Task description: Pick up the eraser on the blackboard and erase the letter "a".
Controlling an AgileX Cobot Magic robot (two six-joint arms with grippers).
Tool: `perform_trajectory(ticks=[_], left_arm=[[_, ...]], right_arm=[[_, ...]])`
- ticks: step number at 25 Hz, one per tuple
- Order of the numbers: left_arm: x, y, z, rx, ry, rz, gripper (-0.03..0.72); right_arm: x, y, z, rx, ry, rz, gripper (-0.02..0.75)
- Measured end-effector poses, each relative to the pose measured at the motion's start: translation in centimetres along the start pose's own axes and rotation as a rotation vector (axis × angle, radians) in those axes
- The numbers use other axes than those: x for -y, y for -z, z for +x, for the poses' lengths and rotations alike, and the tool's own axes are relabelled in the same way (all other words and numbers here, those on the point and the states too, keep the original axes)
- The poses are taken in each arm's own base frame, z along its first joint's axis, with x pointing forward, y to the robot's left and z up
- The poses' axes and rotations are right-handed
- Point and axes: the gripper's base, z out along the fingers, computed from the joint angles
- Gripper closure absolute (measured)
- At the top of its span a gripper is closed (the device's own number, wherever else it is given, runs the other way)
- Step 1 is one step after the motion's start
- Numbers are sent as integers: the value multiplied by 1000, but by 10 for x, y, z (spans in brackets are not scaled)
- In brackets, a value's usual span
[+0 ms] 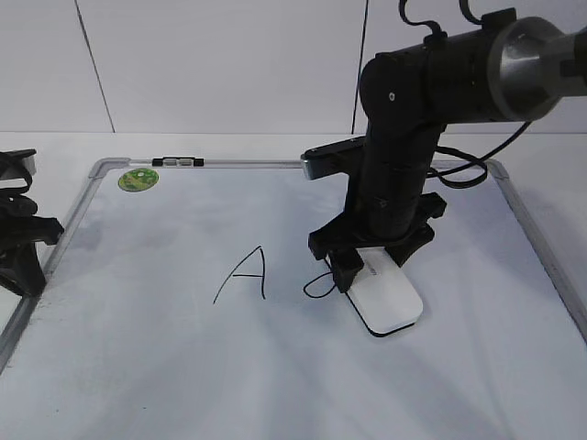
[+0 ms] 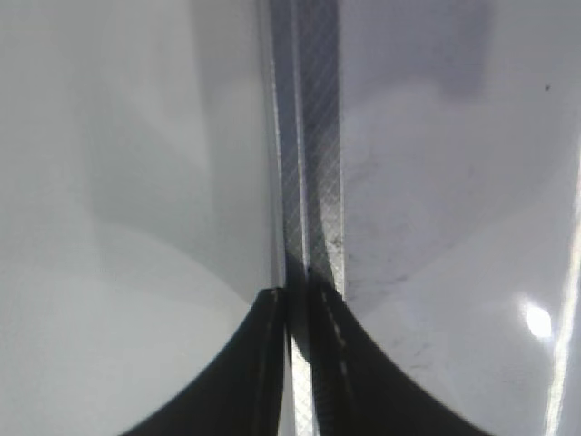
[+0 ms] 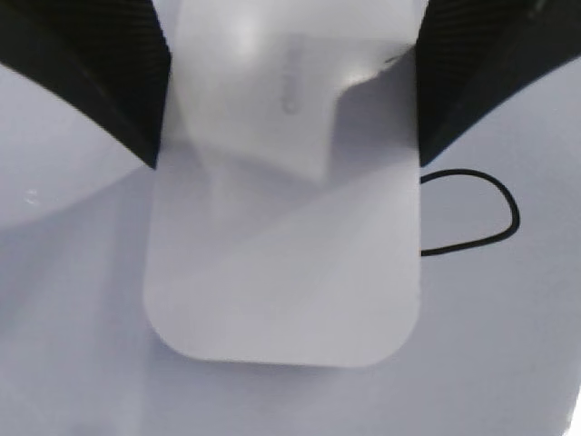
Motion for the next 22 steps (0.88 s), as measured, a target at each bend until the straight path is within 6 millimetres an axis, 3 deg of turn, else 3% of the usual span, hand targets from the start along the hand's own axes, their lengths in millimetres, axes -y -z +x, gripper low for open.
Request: perform_trajectory(ticks=[6,13,22], left_arm=[[0,0,0,0,0,0,624],[0,0,0,-2,-3,-1,624],[0,0,0,-2,-2,0,624]], right_arm=[[-12,-1,0,-5,55,13,155],[-62,-2,4,1,188,-13,155],[-57,-1,3,2,150,34,155]])
